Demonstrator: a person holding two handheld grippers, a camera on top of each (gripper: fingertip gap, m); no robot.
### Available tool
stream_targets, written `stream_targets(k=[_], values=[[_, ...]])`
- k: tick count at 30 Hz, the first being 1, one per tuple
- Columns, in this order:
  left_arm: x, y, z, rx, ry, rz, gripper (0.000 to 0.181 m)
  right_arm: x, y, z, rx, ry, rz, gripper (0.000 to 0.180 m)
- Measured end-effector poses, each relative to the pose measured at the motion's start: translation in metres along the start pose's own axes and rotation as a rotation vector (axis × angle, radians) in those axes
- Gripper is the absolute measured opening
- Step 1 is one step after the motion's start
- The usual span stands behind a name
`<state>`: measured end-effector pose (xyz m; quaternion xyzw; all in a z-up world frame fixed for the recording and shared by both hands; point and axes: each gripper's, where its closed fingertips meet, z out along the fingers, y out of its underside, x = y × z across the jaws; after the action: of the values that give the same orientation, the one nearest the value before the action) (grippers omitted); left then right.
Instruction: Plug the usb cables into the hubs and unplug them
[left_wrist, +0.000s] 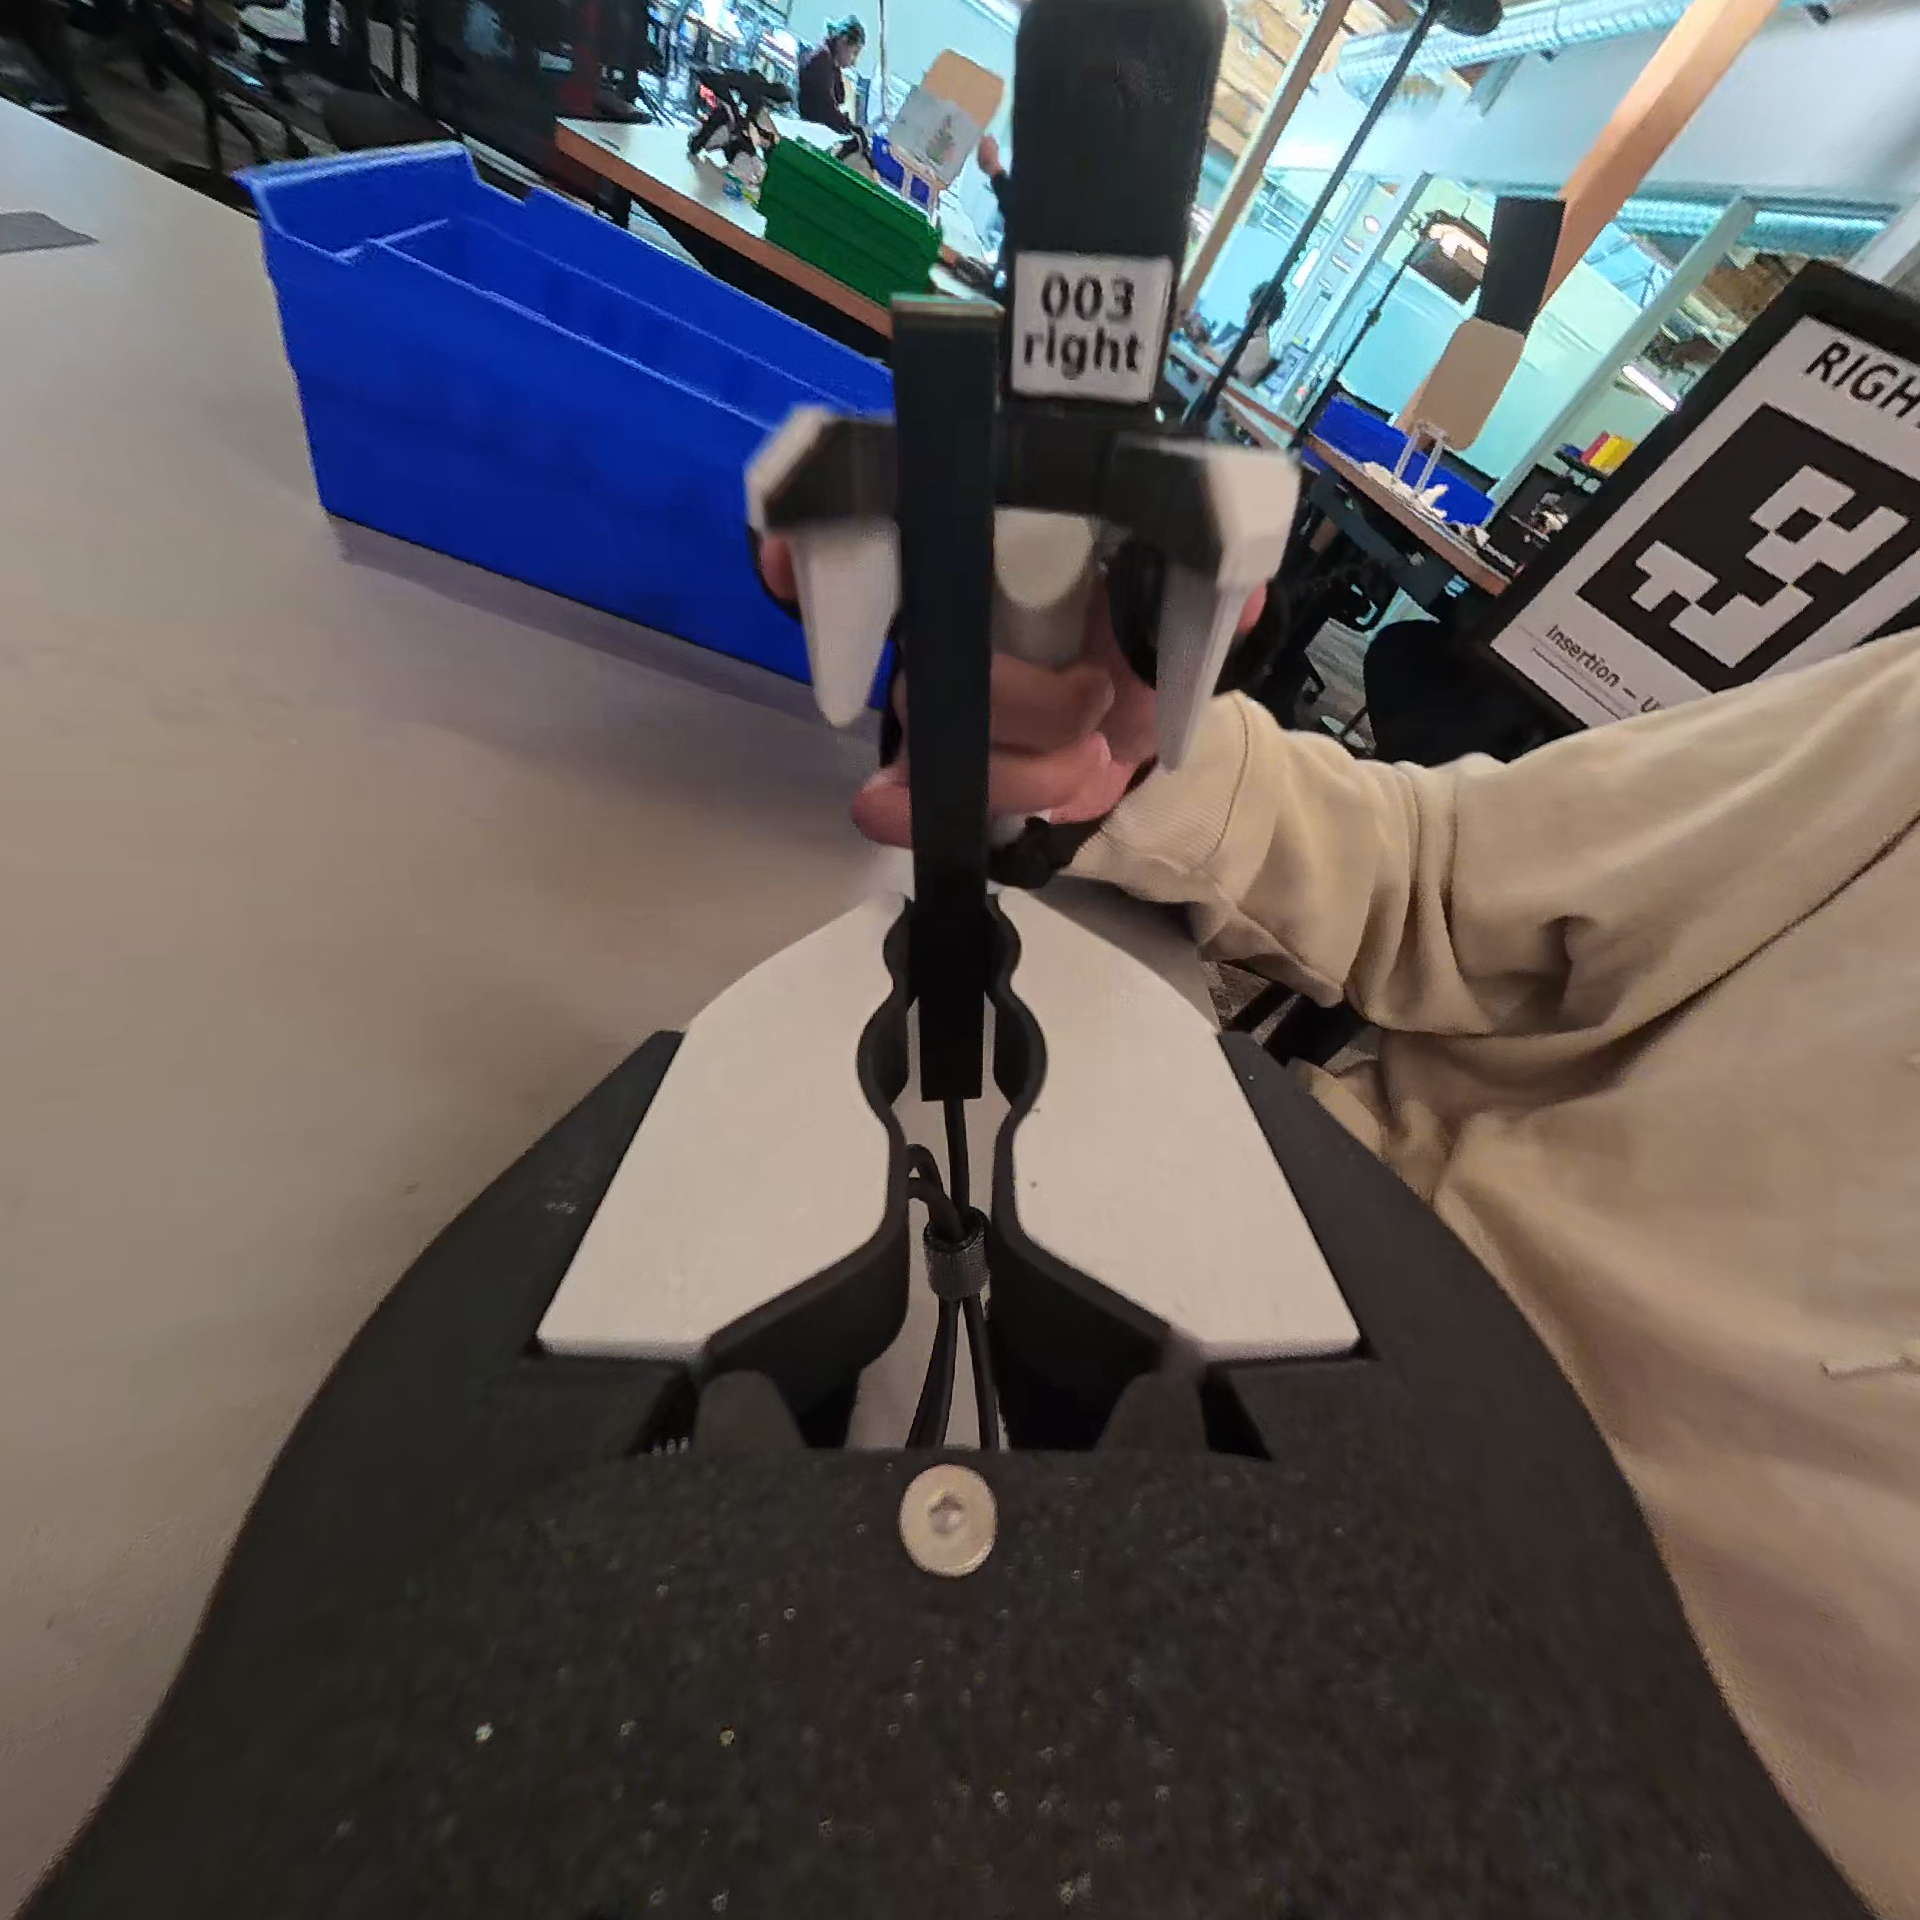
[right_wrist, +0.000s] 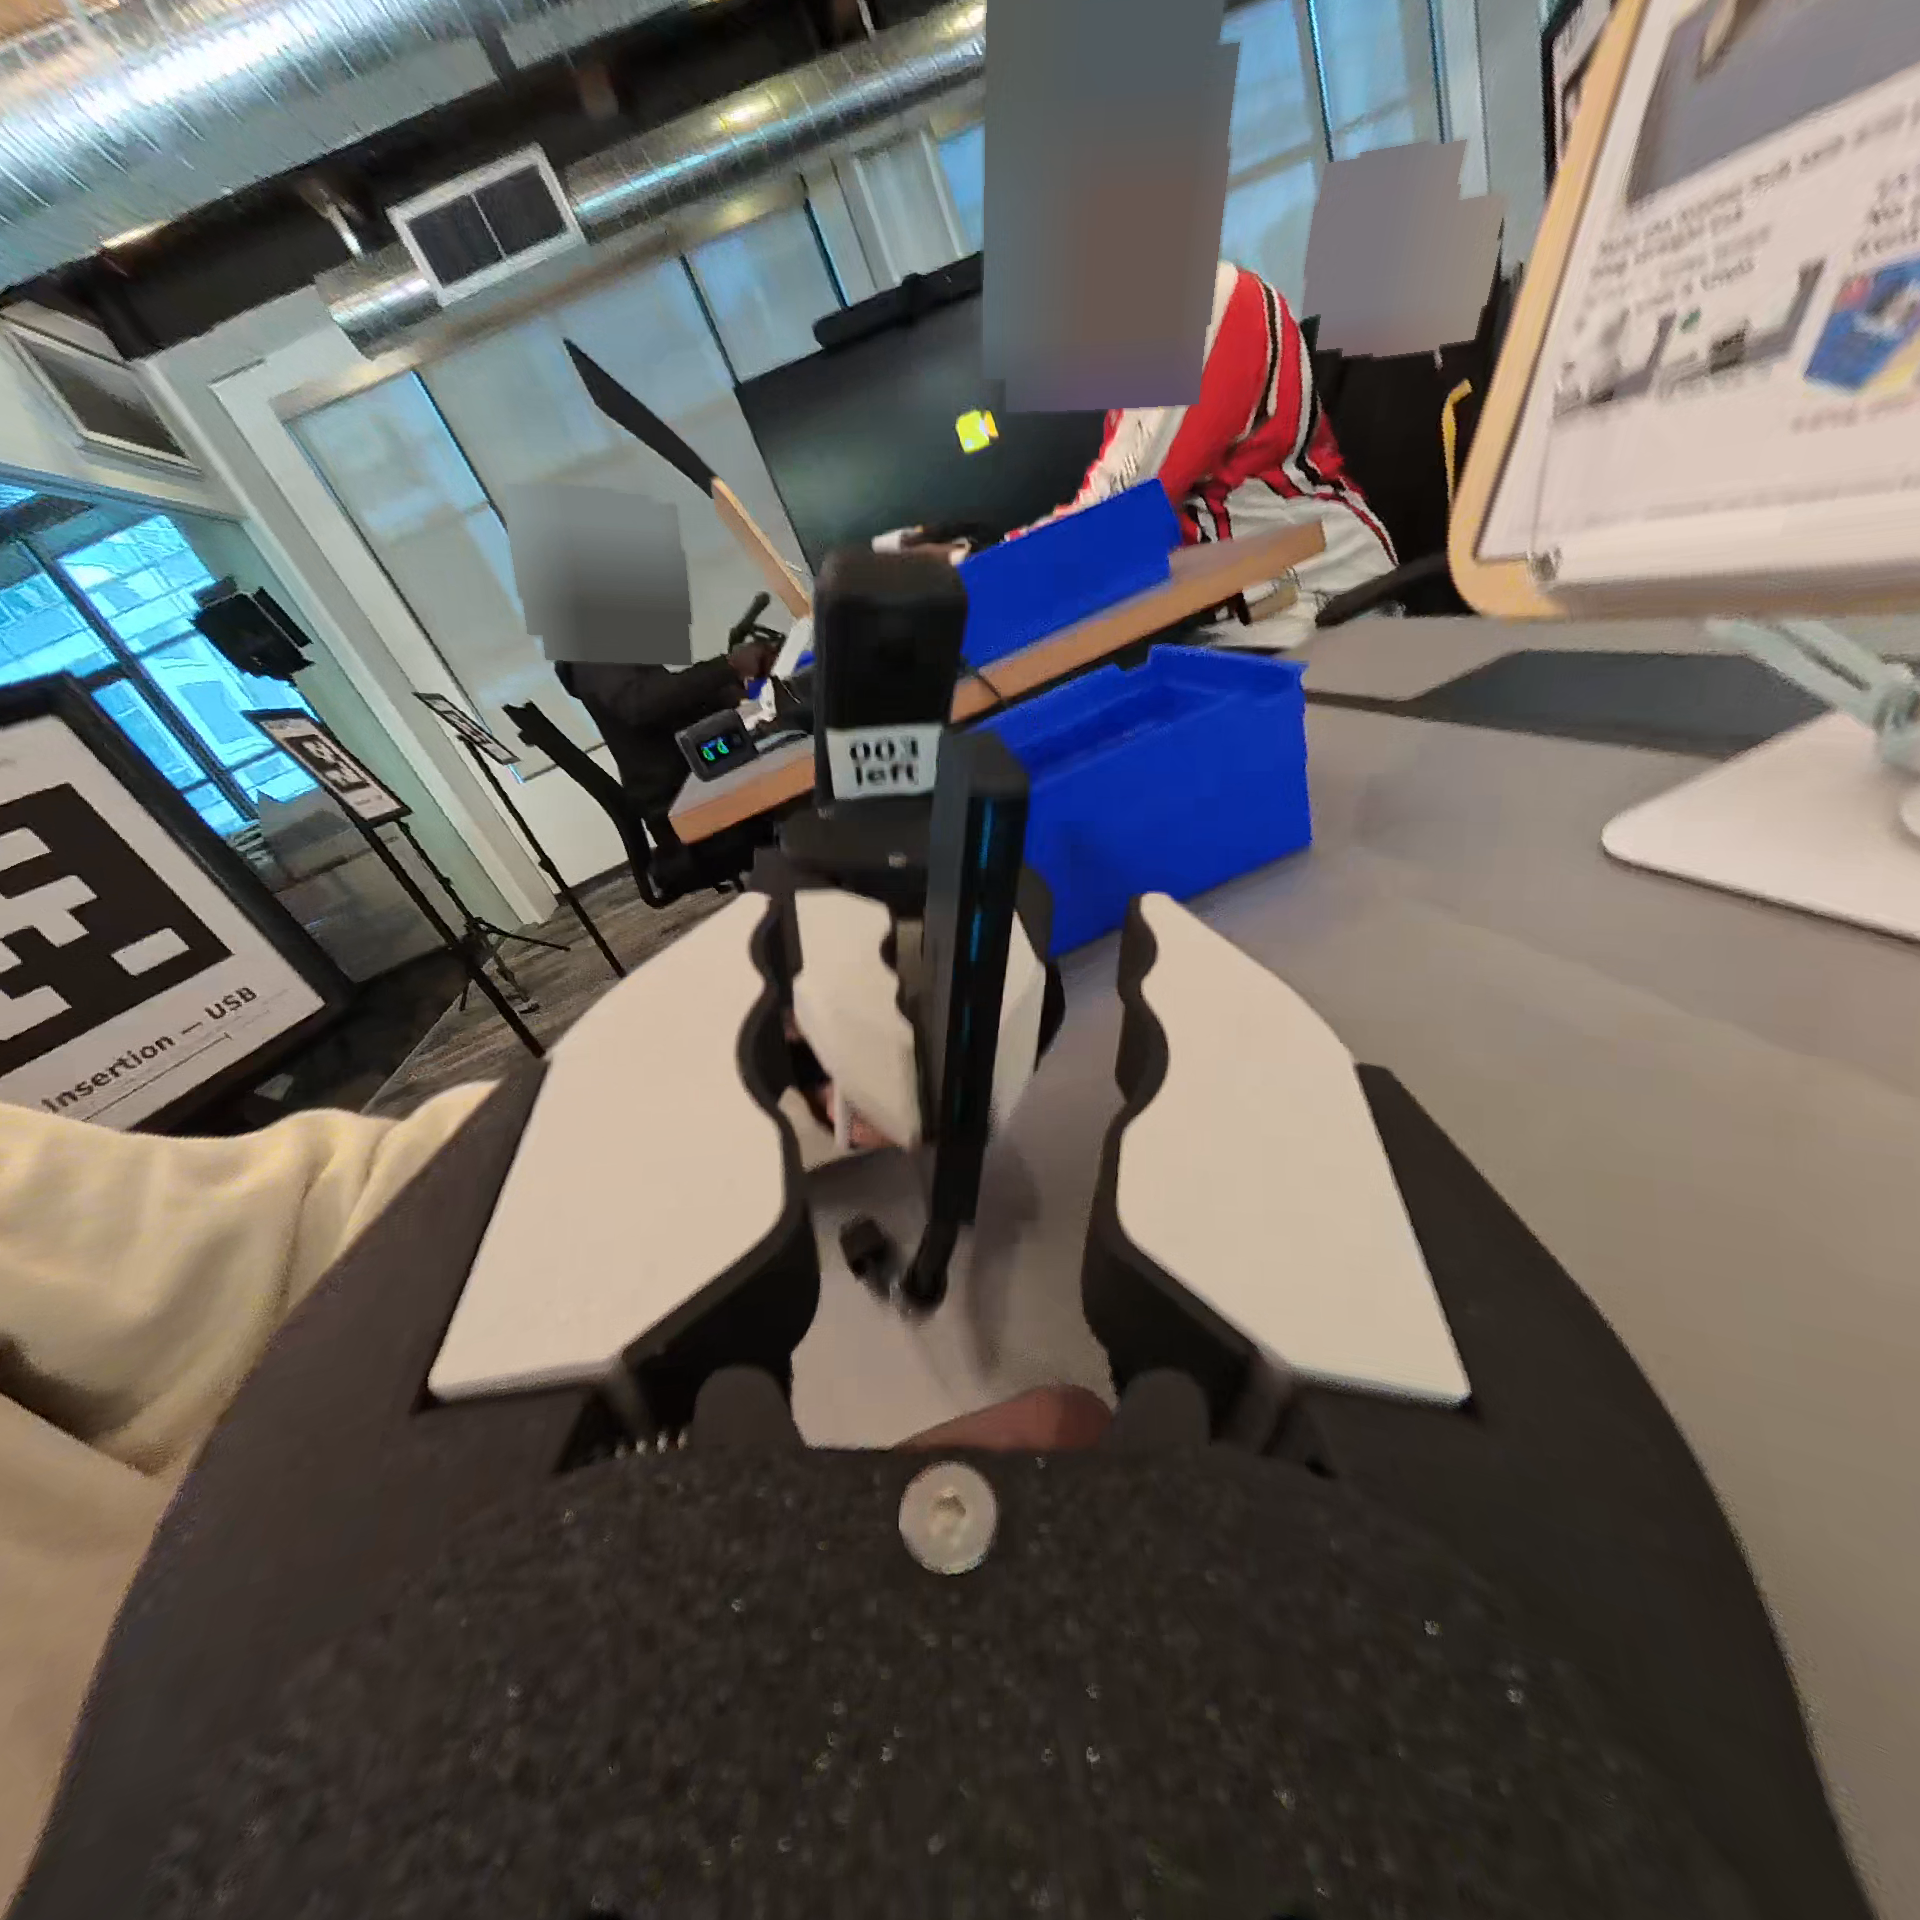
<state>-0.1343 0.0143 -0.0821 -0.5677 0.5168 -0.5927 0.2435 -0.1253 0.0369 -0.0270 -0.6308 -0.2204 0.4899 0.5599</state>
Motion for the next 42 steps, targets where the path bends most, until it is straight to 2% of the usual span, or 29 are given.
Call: stream_targets(k=[3,4,6,8,11,13,15,17,18,20,22,24,31,34,37,40,42], values=[[0.006,0.000,0.001,-0.001,0.031,0.002,0.011,-0.002,-0.003,0.014,-0.037,-0.025,-0.022,0.066],[0.006,0.000,0.001,-0.002,0.030,0.004,0.011,-0.002,0.000,0.017,-0.062,-0.041,-0.019,0.061],[0.007,0.003,0.002,-0.018,0.030,0.006,0.012,-0.010,0.013,0.018,-0.143,-0.130,-0.036,0.011],[0.004,0.003,0.004,-0.006,0.002,0.008,0.015,-0.006,0.013,0.017,-0.142,-0.127,-0.024,0.010],[0.009,-0.008,0.000,0.068,-0.030,0.048,0.049,0.001,0.005,0.012,-0.093,-0.076,-0.031,0.011],[0.012,-0.019,-0.010,0.187,-0.080,0.071,0.061,0.002,-0.001,0.007,-0.083,-0.066,-0.027,0.011],[0.005,-0.023,-0.023,0.265,-0.229,0.122,0.068,0.003,-0.007,0.000,-0.094,-0.035,-0.049,0.011],[-0.006,-0.022,-0.041,0.304,-0.448,0.207,0.062,0.005,-0.018,-0.011,-0.108,0.021,-0.085,0.011],[-0.010,-0.023,-0.053,0.325,-0.561,0.256,0.051,0.006,-0.026,-0.018,-0.112,0.053,-0.100,0.011],[-0.007,-0.033,-0.073,0.412,-0.690,0.339,0.049,0.006,-0.048,-0.033,-0.118,0.115,-0.134,0.011],[-0.010,-0.036,-0.083,0.463,-0.753,0.335,0.050,0.004,-0.074,-0.049,-0.124,0.178,-0.174,0.011],[-0.020,-0.033,-0.085,0.445,-0.786,0.277,0.063,0.003,-0.105,-0.067,-0.135,0.255,-0.227,0.011],[-0.062,-0.016,-0.118,0.349,-1.071,0.186,0.061,-0.004,-0.241,-0.142,-0.069,0.525,-0.342,0.011],[-0.069,-0.012,-0.122,0.339,-1.092,0.153,0.057,-0.001,-0.297,-0.173,-0.039,0.654,-0.399,0.011],[-0.068,-0.012,-0.117,0.351,-1.035,0.117,0.058,0.007,-0.337,-0.202,0.011,0.740,-0.383,0.011],[-0.069,-0.011,-0.116,0.350,-1.018,0.103,0.058,0.030,-0.346,-0.231,0.032,0.839,-0.343,0.011],[-0.070,-0.010,-0.114,0.336,-1.012,0.103,0.058,0.052,-0.334,-0.244,0.033,0.868,-0.285,0.011]])
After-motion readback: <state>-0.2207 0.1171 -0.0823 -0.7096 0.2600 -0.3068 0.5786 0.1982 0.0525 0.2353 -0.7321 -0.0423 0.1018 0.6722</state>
